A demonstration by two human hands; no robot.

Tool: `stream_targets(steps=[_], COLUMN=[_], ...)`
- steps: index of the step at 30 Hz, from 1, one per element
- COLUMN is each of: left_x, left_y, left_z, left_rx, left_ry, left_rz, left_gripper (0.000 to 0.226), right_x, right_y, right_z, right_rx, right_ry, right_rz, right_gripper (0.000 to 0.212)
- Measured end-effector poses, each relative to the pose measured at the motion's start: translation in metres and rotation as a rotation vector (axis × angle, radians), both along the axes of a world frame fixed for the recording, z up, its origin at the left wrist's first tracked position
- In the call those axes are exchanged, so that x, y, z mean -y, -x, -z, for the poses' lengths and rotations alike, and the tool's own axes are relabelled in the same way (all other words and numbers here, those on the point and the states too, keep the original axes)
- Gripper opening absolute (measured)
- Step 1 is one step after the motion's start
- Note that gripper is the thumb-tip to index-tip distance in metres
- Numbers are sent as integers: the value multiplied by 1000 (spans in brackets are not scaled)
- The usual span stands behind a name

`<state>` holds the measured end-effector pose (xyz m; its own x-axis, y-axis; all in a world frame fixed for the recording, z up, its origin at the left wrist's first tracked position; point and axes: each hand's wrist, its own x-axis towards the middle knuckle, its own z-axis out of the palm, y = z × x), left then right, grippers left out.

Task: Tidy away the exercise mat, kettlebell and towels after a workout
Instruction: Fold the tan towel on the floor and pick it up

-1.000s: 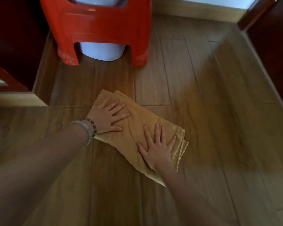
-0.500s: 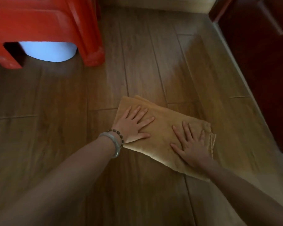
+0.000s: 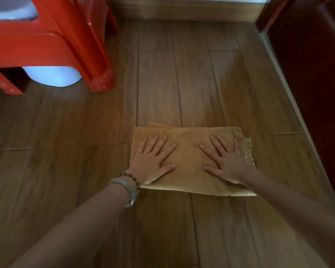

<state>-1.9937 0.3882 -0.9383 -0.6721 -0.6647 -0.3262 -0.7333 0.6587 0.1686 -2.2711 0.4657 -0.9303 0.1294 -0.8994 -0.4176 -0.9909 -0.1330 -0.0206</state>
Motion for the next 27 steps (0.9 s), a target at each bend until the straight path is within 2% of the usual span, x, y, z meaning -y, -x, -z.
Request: stream_targets(steps=[5, 8, 13, 17, 20, 22, 27], left_x=[-4, -18, -45, -42, -23, -14, 3], left_y=[-21, -50, -101, -104, -91, -80, -67], left_z=[-5, -15, -28, -34, -37, -39, -42], left_rx=[41, 63, -134, -296, -406, -392, 45], left_ry=[24, 37, 230, 209, 146, 76, -106], left_rz=[-34, 40, 413, 393, 307, 293, 451], left_gripper=[77, 74, 53, 31, 24, 24, 75], right_x=[-5, -26, -60, -86, -110, -121, -123], right_y=[-25, -54, -96, -130, -153, -167, -182], right_z=[-8, -12, -15, -34, -44, -47, -38], right_rx=[121, 177, 301, 447, 483, 497, 390], right_ry=[42, 145, 256, 354, 369, 312, 96], right_rz=[148, 239, 374, 522, 579, 615, 565], right_gripper=[67, 59, 37, 28, 34, 42, 87])
